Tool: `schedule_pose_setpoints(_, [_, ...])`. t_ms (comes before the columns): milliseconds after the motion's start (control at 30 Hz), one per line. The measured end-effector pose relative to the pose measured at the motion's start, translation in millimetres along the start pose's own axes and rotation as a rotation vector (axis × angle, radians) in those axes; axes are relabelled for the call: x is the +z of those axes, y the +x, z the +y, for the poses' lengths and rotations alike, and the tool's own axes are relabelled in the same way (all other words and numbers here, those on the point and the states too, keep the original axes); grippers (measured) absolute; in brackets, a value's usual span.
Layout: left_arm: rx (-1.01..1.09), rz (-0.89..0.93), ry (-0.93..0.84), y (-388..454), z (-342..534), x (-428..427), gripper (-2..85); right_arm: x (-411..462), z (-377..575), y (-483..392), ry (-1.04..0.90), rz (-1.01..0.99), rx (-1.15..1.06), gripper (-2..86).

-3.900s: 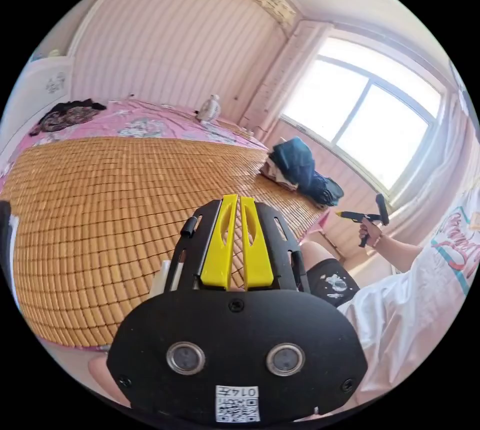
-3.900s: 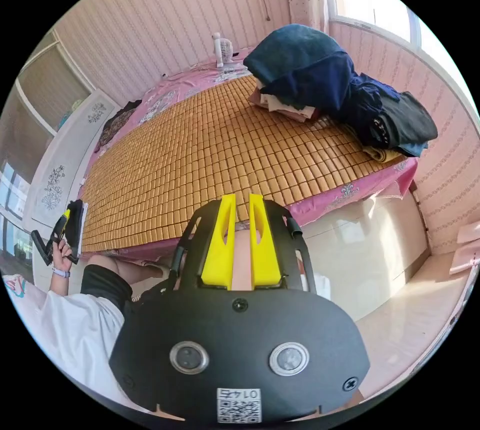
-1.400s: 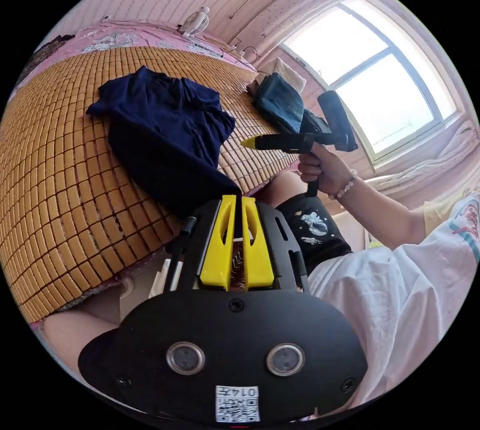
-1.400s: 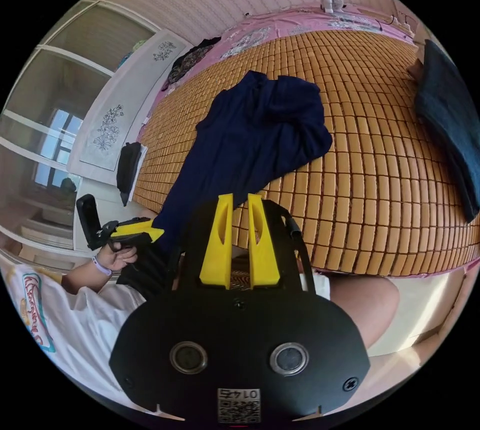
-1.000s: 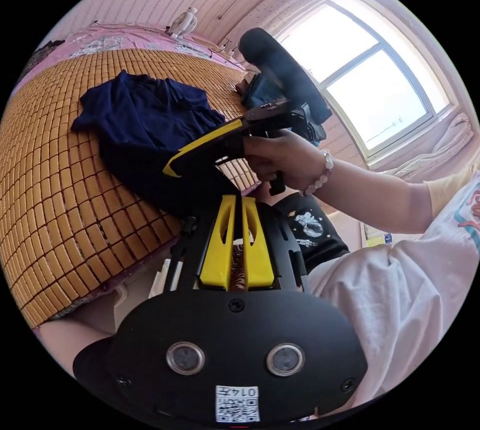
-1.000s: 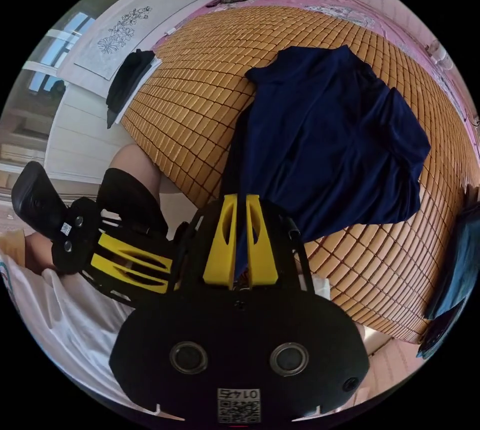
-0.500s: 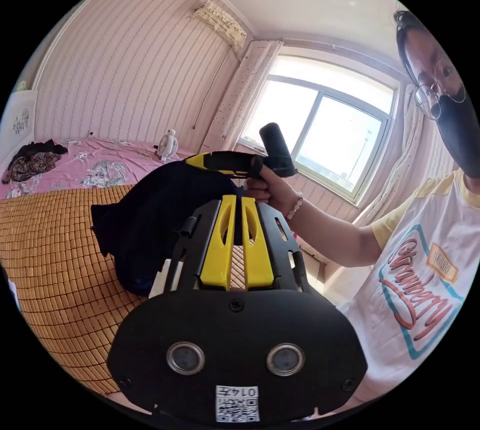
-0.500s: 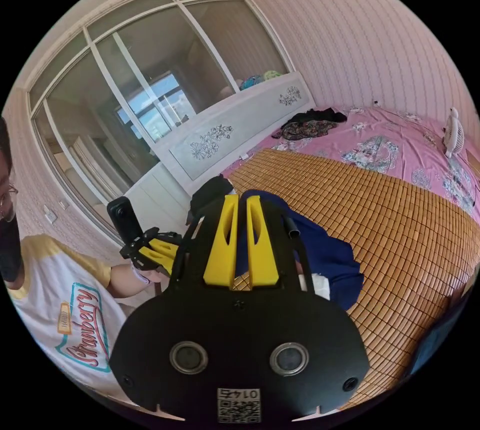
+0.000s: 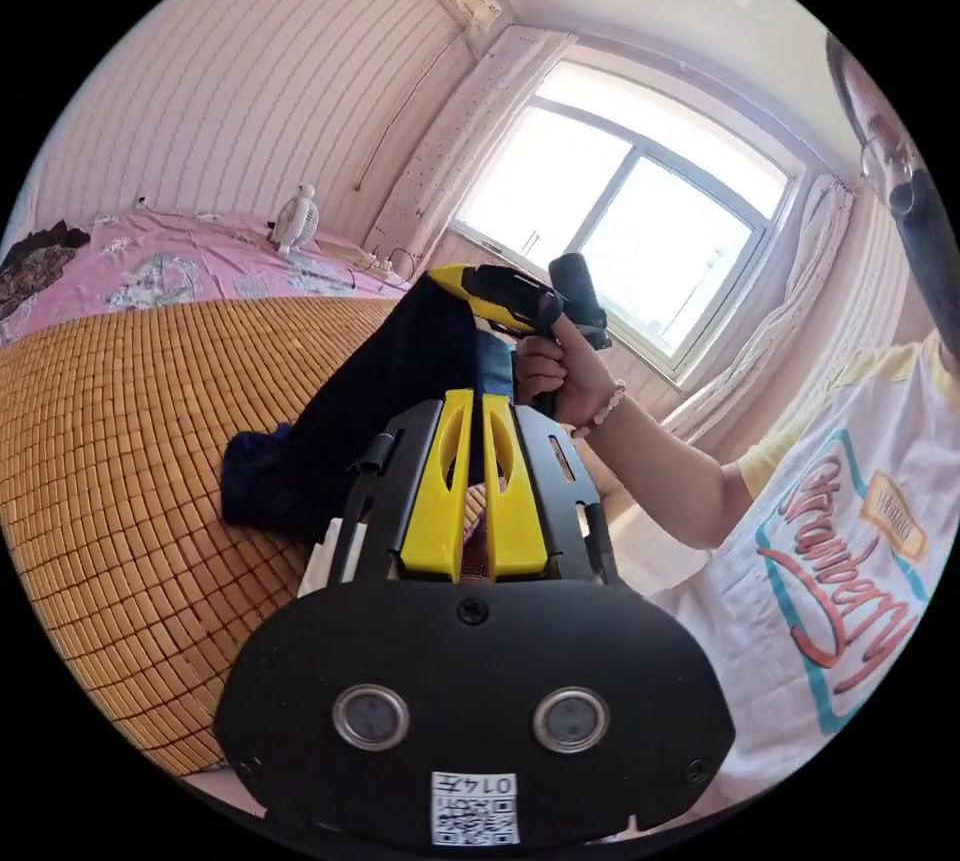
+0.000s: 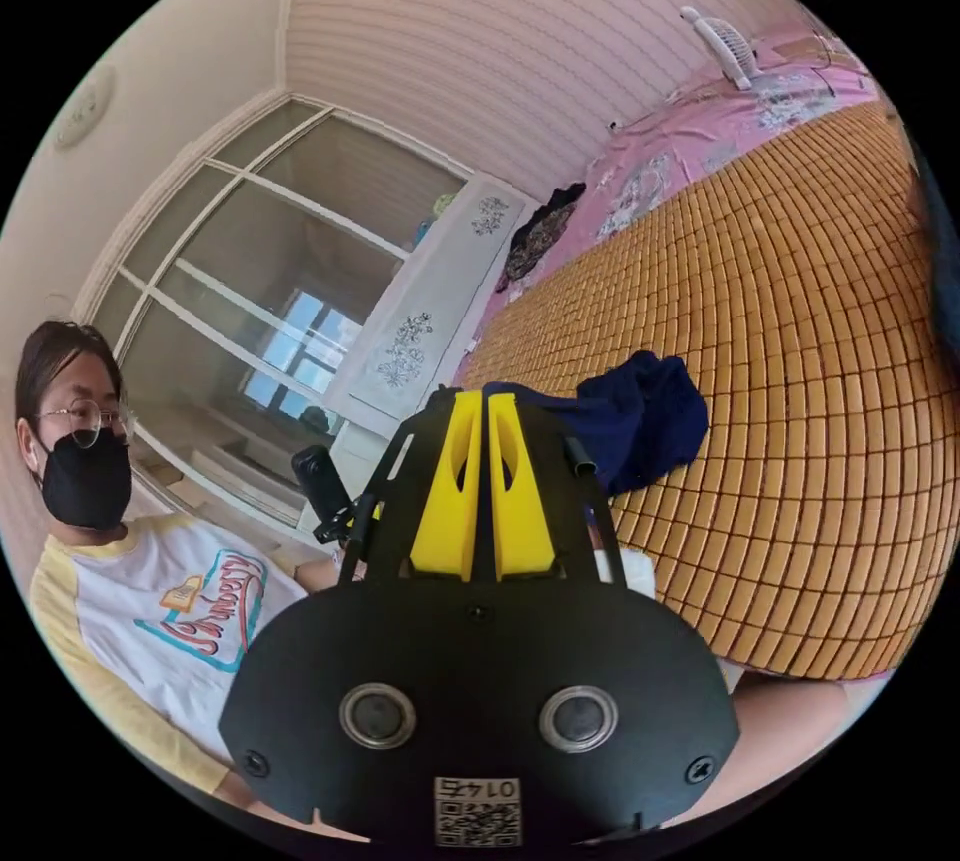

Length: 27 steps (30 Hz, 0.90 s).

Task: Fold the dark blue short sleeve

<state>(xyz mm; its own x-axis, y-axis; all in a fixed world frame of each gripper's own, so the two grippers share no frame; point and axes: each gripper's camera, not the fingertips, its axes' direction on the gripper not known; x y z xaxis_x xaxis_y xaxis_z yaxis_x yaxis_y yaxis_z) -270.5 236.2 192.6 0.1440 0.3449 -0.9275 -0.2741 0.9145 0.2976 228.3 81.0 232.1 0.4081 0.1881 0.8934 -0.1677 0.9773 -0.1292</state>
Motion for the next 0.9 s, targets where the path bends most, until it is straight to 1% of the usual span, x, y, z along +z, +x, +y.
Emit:
schedule_pose_setpoints(33, [0.015,-0.037,0.061,-2.6,-9.8,-28.4,-1.0,11.9,-30.2,-32.3,-0.014,-0.001,-0.119,0.5])
schedule_pose_setpoints(100, [0.008,-0.123,0.105,-8.9,-13.4,-70.4,-1.0,40.2,-64.1,-73.2,-0.054,-0.037,-0.241,0.8])
schedule_pose_setpoints(133, [-0.01,-0.178,0.101,-16.6,-9.0,-93.2,-1.0,64.5,-77.3,-92.1,-0.103,-0.073,-0.3,1.1])
schedule_pose_setpoints(167, [-0.071,-0.251,0.084,-29.3,0.1,-110.1,-1.0,77.1,-81.4,-98.5,-0.136,-0.088,-0.326,1.3])
schedule_pose_setpoints(200, [-0.115,-0.288,0.074,-37.5,6.1,-116.6,-1.0,100.0,-85.2,-104.0,-0.195,-0.077,-0.345,1.7])
schedule_pose_setpoints(233, [-0.2,-0.336,0.039,-56.4,20.5,-125.0,-1.0,117.5,-82.2,-101.7,-0.225,-0.03,-0.34,2.2])
schedule_pose_setpoints(367, [-0.54,-0.349,-0.086,-123.3,85.0,-127.7,-0.9,146.0,-47.5,-60.1,-0.323,0.17,-0.231,2.0])
schedule_pose_setpoints(467, [-0.647,-0.333,-0.181,-140.8,116.4,-115.7,-0.9,144.4,-3.9,-6.5,-0.412,0.327,-0.054,2.1])
schedule_pose_setpoints(533, [-0.662,-0.318,-0.186,-141.2,123.4,-113.9,-0.9,135.4,26.6,26.8,-0.485,0.455,0.077,2.5])
schedule_pose_setpoints(633, [-0.674,-0.31,-0.158,-139.1,126.6,-119.2,-0.9,124.9,43.7,40.7,-0.481,0.539,0.148,4.1])
schedule_pose_setpoints(767, [-0.671,-0.322,-0.12,-133.6,124.9,-133.9,-0.9,140.4,29.2,35.0,-0.441,0.529,0.145,8.7])
schedule_pose_setpoints(833, [-0.663,-0.329,-0.104,-130.7,122.5,-140.6,-0.9,169.0,14.7,34.7,-0.445,0.533,0.129,10.8])
schedule_pose_setpoints(900, [-0.654,-0.34,-0.088,-129.1,119.1,-147.3,-0.9,192.9,8.0,49.3,-0.47,0.551,0.18,11.2])
